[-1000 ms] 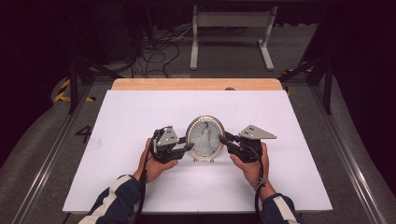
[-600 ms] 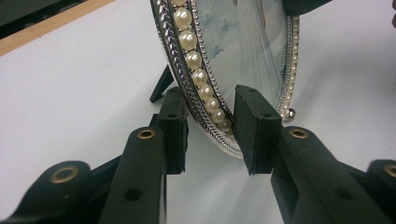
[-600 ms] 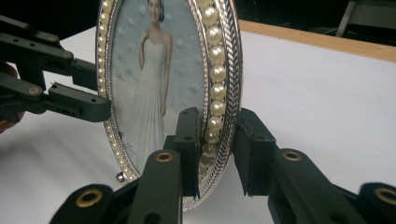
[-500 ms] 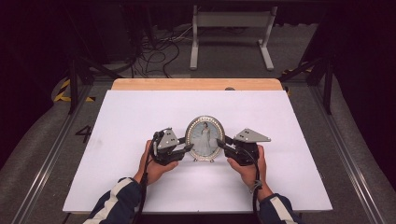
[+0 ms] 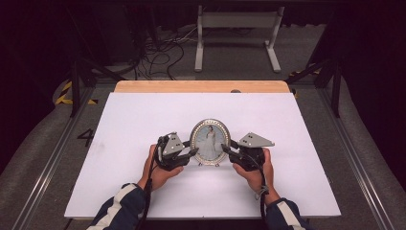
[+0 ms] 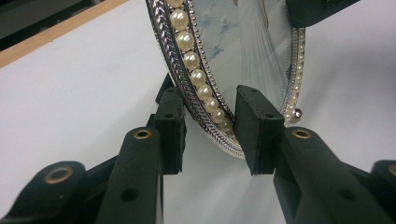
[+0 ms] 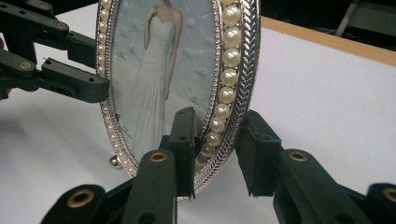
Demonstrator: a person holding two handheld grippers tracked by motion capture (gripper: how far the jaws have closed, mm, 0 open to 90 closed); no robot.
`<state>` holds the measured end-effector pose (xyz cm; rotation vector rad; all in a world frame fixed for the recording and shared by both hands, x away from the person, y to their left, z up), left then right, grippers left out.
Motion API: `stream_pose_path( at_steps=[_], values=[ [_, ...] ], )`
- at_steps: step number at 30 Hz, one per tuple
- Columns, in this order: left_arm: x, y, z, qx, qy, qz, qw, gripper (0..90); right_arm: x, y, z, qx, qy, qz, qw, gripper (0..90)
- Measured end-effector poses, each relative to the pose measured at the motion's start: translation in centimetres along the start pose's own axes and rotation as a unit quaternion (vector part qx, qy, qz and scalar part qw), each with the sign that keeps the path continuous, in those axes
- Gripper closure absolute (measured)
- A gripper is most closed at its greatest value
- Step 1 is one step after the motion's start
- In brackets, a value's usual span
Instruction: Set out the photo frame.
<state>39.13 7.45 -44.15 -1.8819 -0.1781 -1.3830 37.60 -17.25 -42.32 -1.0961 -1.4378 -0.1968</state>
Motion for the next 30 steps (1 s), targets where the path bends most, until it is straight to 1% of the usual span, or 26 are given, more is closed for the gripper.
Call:
stream_pose_path(
  at_steps=[5,11,18,20,24,26,27,29,30],
  values=[
    [0.0,0.0,0.0,0.003,0.006,0.000,1.0000,63.2,0.0,-0.2,-0.1,0.005,-0.003,0.003,1.0000,67.8],
    [0.1,-0.1,0.0,0.006,0.015,0.000,0.9999,62.4,0.2,-0.4,0.0,0.002,-0.025,0.012,0.9996,67.8],
    [0.2,-0.8,0.0,0.009,0.029,-0.001,0.9995,61.1,0.2,-0.8,0.0,0.001,-0.036,0.015,0.9992,67.1],
    [0.3,-1.0,0.0,0.006,0.030,-0.003,0.9995,60.7,0.3,-0.9,0.1,0.002,-0.040,0.016,0.9991,66.1],
    [0.3,-1.3,0.1,0.008,0.041,0.002,0.9991,58.2,0.3,-1.2,0.1,0.006,-0.040,0.017,0.9990,65.5],
    [0.3,-1.6,0.0,0.007,0.043,0.001,0.9990,56.4,0.3,-1.3,0.1,0.003,-0.044,0.015,0.9989,64.8],
    [0.3,-1.7,0.0,0.007,0.045,0.002,0.9990,55.1,0.3,-1.4,0.0,0.006,-0.045,0.013,0.9989,64.0],
    [0.3,-1.8,0.0,0.005,0.046,0.002,0.9989,52.5,0.3,-1.6,0.1,0.006,-0.050,0.017,0.9986,63.5],
    [0.3,-1.9,0.0,0.004,0.050,0.003,0.9987,52.5,0.3,-1.6,0.1,0.005,-0.052,0.017,0.9985,63.3]
  ],
)
Point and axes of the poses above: each handheld gripper's, and its own axes: y roughly forward along the jaws, x roughly out of its top, z roughly to its left, the point moved 2 cm from there along y, roughly forward along the jaws, and after that the axes turned 13 degrees about -y, right-handed, at the moved point
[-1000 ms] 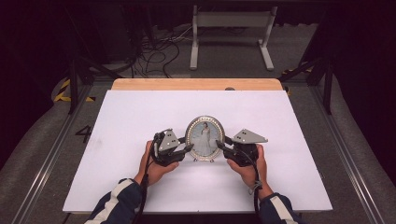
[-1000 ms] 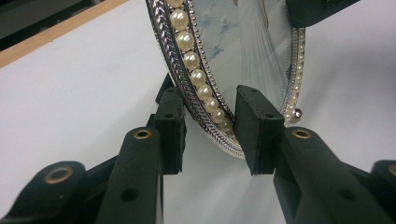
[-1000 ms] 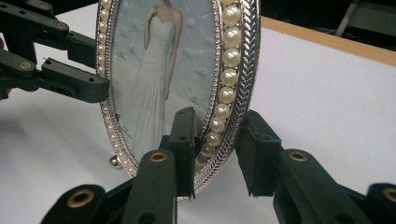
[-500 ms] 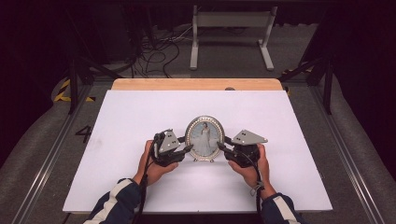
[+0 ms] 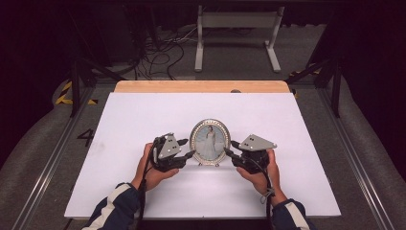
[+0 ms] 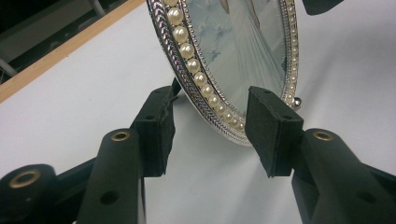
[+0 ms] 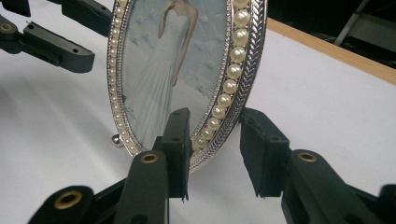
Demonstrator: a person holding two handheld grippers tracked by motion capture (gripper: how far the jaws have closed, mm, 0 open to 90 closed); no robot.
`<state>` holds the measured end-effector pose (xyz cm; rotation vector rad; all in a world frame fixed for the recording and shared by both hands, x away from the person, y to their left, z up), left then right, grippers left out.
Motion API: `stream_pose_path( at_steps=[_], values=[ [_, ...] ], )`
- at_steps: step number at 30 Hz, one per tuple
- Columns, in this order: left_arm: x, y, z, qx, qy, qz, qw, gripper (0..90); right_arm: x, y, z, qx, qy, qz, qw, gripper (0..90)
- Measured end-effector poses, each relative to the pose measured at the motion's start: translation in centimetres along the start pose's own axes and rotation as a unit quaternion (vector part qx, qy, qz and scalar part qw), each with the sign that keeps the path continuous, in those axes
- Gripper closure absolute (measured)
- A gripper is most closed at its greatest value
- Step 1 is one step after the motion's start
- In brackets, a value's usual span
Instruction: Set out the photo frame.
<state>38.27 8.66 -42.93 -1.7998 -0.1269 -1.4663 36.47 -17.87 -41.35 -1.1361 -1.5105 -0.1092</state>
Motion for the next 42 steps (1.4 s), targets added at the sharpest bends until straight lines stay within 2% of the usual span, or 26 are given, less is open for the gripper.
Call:
stream_pose_path(
  at_steps=[6,11,22,25,33,42],
  values=[
    [-0.1,-0.2,0.0,0.006,0.007,0.005,0.9999,47.7,0.1,-0.2,0.3,-0.001,-0.015,0.003,0.9999,58.6],
    [-0.2,-0.6,0.0,0.012,0.013,0.008,0.9998,45.6,0.0,-0.5,0.5,0.004,-0.018,0.002,0.9998,56.5],
    [-0.8,-1.7,0.2,0.013,0.008,0.010,0.9998,37.6,-0.3,-1.1,1.1,0.011,-0.024,-0.001,0.9996,48.5],
    [-1.0,-1.9,0.2,0.017,0.010,0.012,0.9997,32.9,-0.3,-1.1,1.1,0.011,-0.029,-0.001,0.9995,46.8],
    [-1.5,-2.8,0.1,0.021,0.018,0.016,0.9995,27.7,-0.1,-1.2,1.5,0.007,-0.041,0.007,0.9991,42.9],
    [-2.5,-3.2,0.0,0.023,0.024,0.032,0.9989,24.8,-0.1,-1.3,1.7,0.012,-0.039,0.010,0.9991,39.6]
  ],
)
Point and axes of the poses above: each handheld gripper's, and its own axes: y roughly forward along the jaws, x roughly out of its top, z roughly to its left, the point moved 2 cm from there along y, roughly forward along the jaws, and after that the axes turned 13 degrees about -y, right-handed, at the moved point
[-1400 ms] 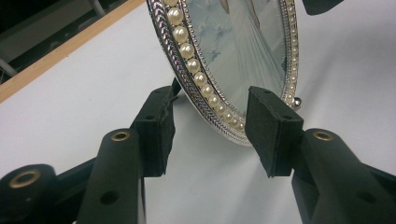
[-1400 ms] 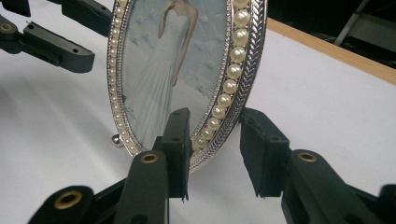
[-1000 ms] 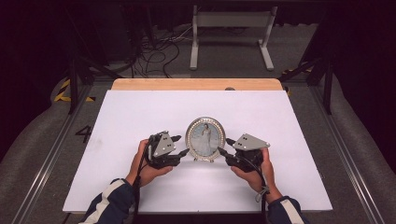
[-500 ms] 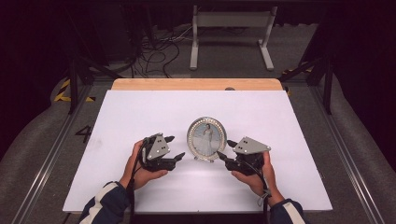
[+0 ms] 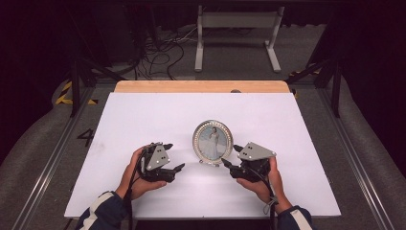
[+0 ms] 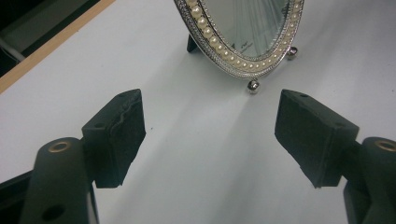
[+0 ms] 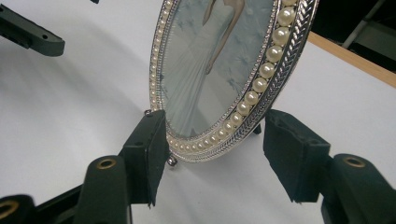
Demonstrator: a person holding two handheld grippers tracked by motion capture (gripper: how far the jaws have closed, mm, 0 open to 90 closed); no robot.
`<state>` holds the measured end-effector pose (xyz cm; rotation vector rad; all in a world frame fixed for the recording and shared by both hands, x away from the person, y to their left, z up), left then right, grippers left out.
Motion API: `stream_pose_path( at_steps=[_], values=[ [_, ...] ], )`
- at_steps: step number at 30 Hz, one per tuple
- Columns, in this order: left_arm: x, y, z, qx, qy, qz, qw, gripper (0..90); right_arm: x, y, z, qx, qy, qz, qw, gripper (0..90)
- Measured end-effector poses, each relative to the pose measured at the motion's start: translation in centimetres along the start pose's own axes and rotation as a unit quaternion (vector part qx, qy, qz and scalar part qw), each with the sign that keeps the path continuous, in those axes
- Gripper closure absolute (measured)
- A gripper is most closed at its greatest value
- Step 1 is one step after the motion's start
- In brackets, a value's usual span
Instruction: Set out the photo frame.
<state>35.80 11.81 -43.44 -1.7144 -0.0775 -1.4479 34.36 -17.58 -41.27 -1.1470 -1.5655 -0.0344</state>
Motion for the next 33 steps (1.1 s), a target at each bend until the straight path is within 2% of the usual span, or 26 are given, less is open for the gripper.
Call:
stream_pose_path(
  at_steps=[6,10,11,14,20,26,30,33],
  values=[
    [-0.2,-0.3,0.1,-0.001,-0.001,0.000,1.0000,24.0,0.0,0.0,-0.1,0.010,0.002,-0.005,0.9999,36.8],
    [-0.1,0.2,0.2,-0.005,-0.008,-0.001,1.0000,23.3,0.0,-0.2,-0.5,0.000,0.008,-0.011,0.9999,34.5],
    [-0.1,0.3,0.1,-0.005,-0.007,0.001,1.0000,22.9,0.0,-0.2,-0.6,-0.001,0.013,-0.009,0.9999,34.1],
    [-0.2,0.4,0.0,-0.004,0.003,0.006,1.0000,22.9,-0.1,-0.1,-0.5,-0.004,0.008,-0.004,1.0000,34.1],
    [-0.3,-0.2,0.4,-0.007,-0.005,0.001,1.0000,21.3,-0.3,-0.1,-0.5,-0.002,0.001,0.003,1.0000,33.6],
    [-1.2,-1.0,0.7,-0.001,0.000,0.009,1.0000,19.4,-1.0,-0.4,-0.7,-0.001,0.003,0.008,1.0000,31.8],
    [-1.4,-1.3,1.1,-0.004,-0.011,0.004,0.9999,19.1,-1.3,-0.4,-0.7,-0.007,-0.003,0.016,0.9998,31.8],
    [-0.8,-0.3,1.5,-0.017,-0.030,-0.003,0.9994,18.9,-1.3,-0.3,-0.7,-0.005,-0.003,0.009,0.9999,36.5]
  ],
)
Point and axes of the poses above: each handheld gripper's, and its own axes: y roughly forward along the jaws, x roughly out of its top, z roughly to its left, the point moved 2 cm from there along y, roughly forward along the jaws, and after that the axes turned 13 degrees about -y, right-handed, at the moved point
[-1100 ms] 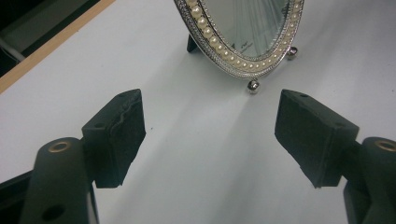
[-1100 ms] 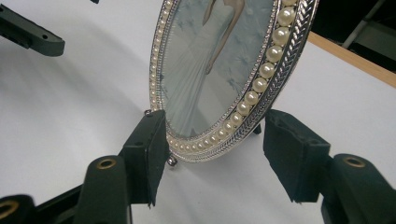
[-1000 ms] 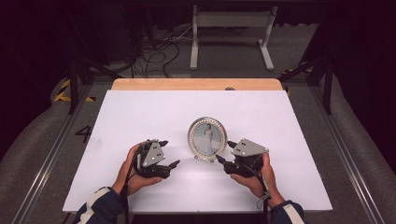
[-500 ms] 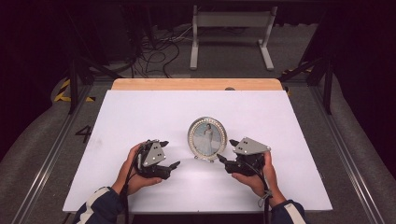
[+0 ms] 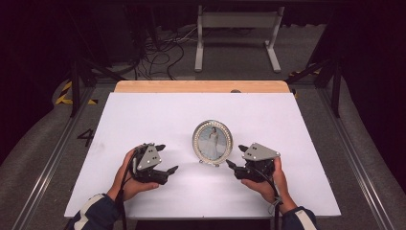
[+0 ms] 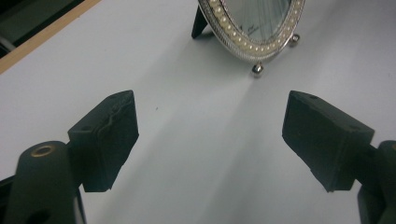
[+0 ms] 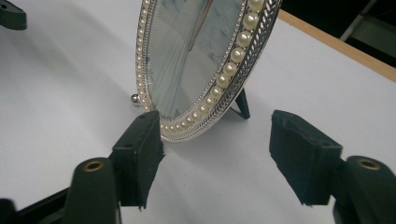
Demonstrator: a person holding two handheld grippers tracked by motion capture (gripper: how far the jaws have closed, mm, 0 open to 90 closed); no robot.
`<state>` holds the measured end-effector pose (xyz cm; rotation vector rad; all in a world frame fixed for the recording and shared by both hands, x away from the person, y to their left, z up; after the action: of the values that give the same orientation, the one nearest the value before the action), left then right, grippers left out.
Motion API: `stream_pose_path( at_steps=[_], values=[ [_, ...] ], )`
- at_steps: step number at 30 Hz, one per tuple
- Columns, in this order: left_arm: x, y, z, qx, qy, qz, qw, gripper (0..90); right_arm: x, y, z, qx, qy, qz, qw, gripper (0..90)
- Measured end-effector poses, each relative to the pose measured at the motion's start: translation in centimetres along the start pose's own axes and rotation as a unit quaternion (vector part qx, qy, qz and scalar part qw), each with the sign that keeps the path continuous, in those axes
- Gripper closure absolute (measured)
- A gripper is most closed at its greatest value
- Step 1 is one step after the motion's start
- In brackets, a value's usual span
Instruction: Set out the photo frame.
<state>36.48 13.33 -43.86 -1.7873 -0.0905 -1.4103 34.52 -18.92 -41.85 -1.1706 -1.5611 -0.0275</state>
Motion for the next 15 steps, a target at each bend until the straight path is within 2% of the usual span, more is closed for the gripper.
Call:
stream_pose_path(
  at_steps=[1,3,6,9,12,13,15],
  values=[
    [0.3,0.5,0.0,-0.004,-0.007,0.000,1.0000,18.7,0.0,0.1,0.0,0.000,0.000,-0.001,1.0000,39.2],
    [1.0,1.6,-0.2,-0.010,-0.004,0.000,0.9999,18.3,0.1,0.2,0.2,-0.003,-0.002,-0.002,1.0000,43.2],
    [2.3,3.4,-0.6,-0.031,-0.020,-0.005,0.9993,18.9,0.3,0.1,0.3,-0.013,-0.007,-0.009,0.9999,57.6],
    [3.2,5.0,-0.9,-0.048,-0.027,0.000,0.9985,19.6,0.3,0.1,0.1,-0.015,0.004,-0.018,0.9997,68.7],
    [3.4,6.0,-1.0,-0.046,-0.029,0.011,0.9984,19.5,0.2,0.3,0.0,-0.017,0.010,-0.016,0.9997,72.4],
    [3.4,6.7,-1.1,-0.052,-0.032,0.024,0.9979,19.0,0.1,0.4,-0.1,-0.024,0.011,-0.013,0.9996,75.3],
    [3.4,7.0,-1.1,-0.058,-0.038,0.028,0.9972,18.7,0.1,0.5,-0.3,-0.028,0.016,-0.014,0.9994,77.0]
  ],
)
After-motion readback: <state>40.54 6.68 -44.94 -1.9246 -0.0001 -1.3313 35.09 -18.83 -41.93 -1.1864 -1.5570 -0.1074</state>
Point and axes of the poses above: each handheld gripper's, and its own axes: y roughly forward along the jaws, x roughly out of its top, z roughly to its left, the point moved 2 cm from there along y, roughly forward along the jaws, and after that the axes turned 13 degrees about -y, right-handed, at the moved point
